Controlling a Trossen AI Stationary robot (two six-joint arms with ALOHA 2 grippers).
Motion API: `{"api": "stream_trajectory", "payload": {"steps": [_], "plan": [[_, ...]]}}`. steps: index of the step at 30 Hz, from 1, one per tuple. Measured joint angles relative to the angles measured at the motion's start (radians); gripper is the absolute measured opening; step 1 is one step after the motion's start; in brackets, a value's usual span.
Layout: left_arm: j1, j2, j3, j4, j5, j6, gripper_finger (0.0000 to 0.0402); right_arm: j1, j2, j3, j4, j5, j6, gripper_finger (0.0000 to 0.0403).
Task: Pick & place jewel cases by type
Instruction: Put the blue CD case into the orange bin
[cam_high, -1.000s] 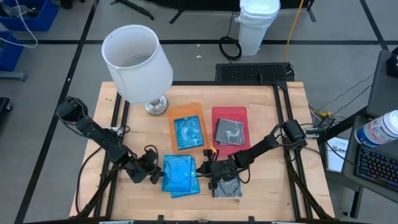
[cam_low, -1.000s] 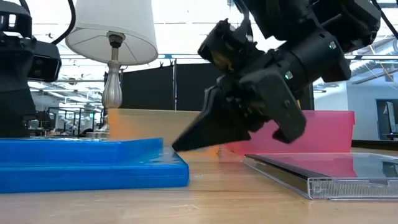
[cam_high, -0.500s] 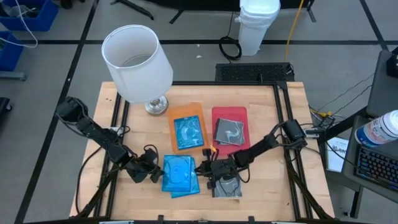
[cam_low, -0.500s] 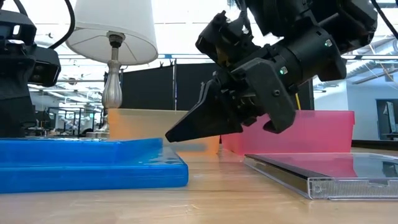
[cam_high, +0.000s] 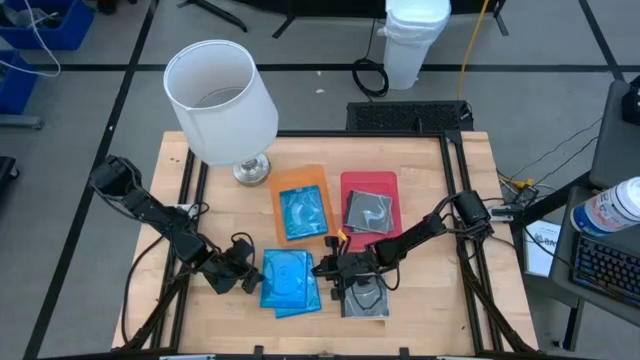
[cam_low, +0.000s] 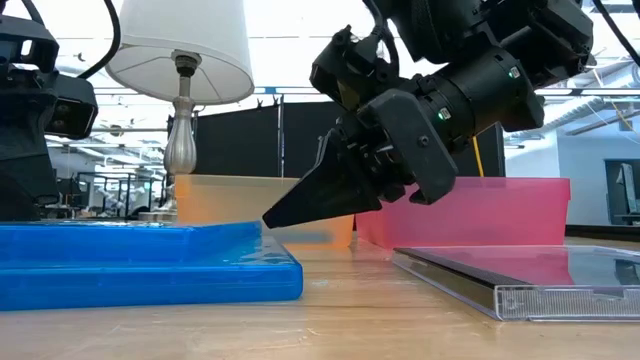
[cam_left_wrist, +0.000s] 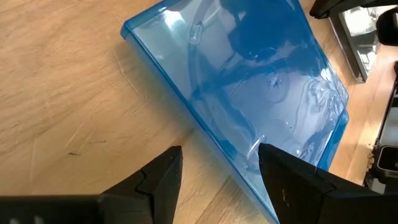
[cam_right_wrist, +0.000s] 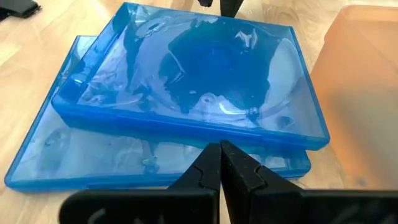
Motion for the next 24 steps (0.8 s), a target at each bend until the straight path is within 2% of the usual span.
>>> {"api": "stream_trajectory", "payload": {"steps": [3,7,10,16,20,24], "plan": [[0.0,0.0,0.0,0.0,0.0,0.0,0.0214,0.006,0.0,0.051,-0.071,0.014,0.007,0.0],[0.0,0.0,0.0,0.0,0.0,0.002,0.0214,0.034,0.0,0.13,-0.237,0.149,0.043,0.0],[0.0,0.0,0.0,0.0,0.0,0.004,0.0214,0.046,0.0,0.155,-0.302,0.183,0.103,0.0],[0.0,0.0,0.0,0.001,-0.001,0.028,0.0214,0.053,0.032,0.165,-0.266,0.179,0.159,0.0],[0.0,0.0,0.0,0.002,-0.001,0.028,0.0214,0.046,0.097,0.229,-0.273,0.109,0.167,0.0],[-0.002,0.001,0.0,-0.006,0.002,0.026,0.0214,0.039,0.141,0.279,-0.285,0.108,0.167,0.0]]}}
